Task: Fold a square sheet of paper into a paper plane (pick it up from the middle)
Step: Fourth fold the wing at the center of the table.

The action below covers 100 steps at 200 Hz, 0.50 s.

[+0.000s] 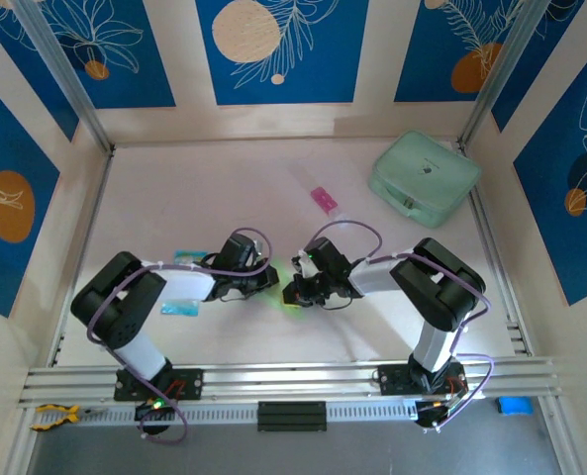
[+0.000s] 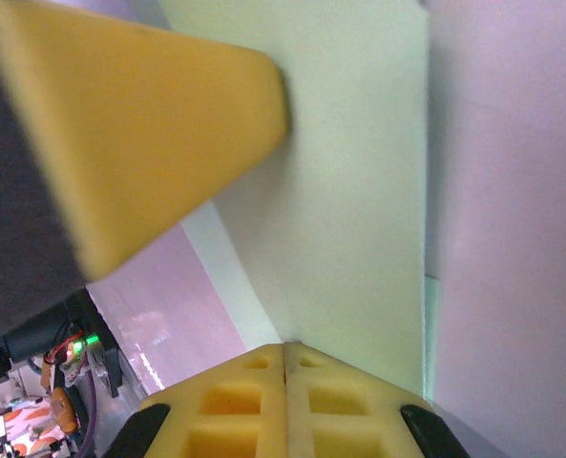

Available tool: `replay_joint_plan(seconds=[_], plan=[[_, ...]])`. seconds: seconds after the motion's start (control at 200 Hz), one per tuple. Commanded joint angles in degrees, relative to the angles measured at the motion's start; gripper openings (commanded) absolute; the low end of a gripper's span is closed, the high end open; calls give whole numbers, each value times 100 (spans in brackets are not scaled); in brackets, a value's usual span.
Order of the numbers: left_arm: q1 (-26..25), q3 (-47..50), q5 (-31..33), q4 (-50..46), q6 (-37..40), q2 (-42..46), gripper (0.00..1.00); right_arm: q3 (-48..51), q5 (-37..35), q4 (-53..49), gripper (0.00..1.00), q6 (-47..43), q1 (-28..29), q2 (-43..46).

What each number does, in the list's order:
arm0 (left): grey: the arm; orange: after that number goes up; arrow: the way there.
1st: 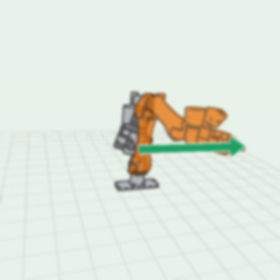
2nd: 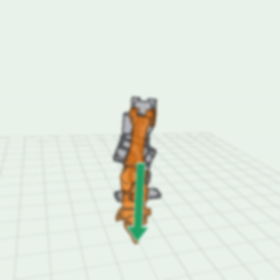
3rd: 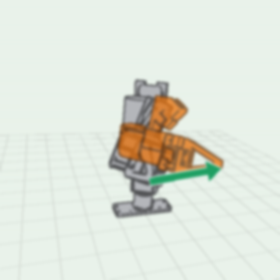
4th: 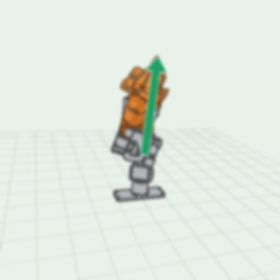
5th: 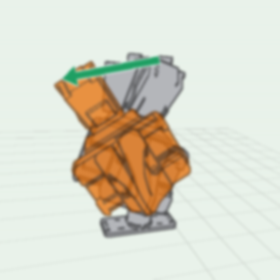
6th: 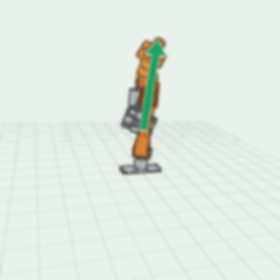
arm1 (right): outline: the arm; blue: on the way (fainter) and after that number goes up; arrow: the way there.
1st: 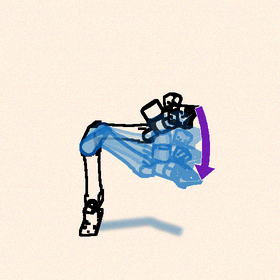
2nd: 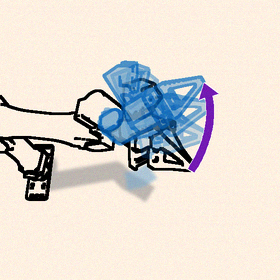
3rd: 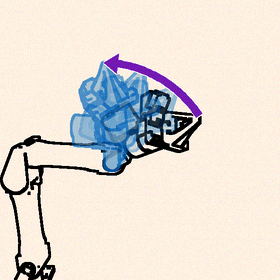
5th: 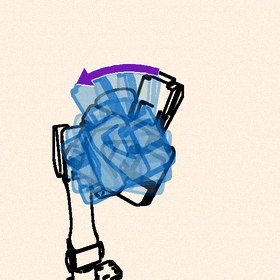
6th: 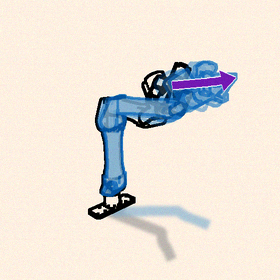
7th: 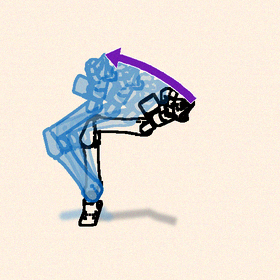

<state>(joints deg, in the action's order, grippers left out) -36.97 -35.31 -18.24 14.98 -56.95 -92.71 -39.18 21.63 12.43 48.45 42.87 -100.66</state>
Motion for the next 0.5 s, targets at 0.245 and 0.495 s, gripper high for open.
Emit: replay_joint_plan(seconds=[0.245, 0.495], plan=[[-176, -222, 111, -501, 187, 397, 0, 287, -189, -487, 0, 357, 53, -147], [-231, -248, 265, -494, 64, -167, 0, 358, -247, -478, 0, 472, 81, -96]])
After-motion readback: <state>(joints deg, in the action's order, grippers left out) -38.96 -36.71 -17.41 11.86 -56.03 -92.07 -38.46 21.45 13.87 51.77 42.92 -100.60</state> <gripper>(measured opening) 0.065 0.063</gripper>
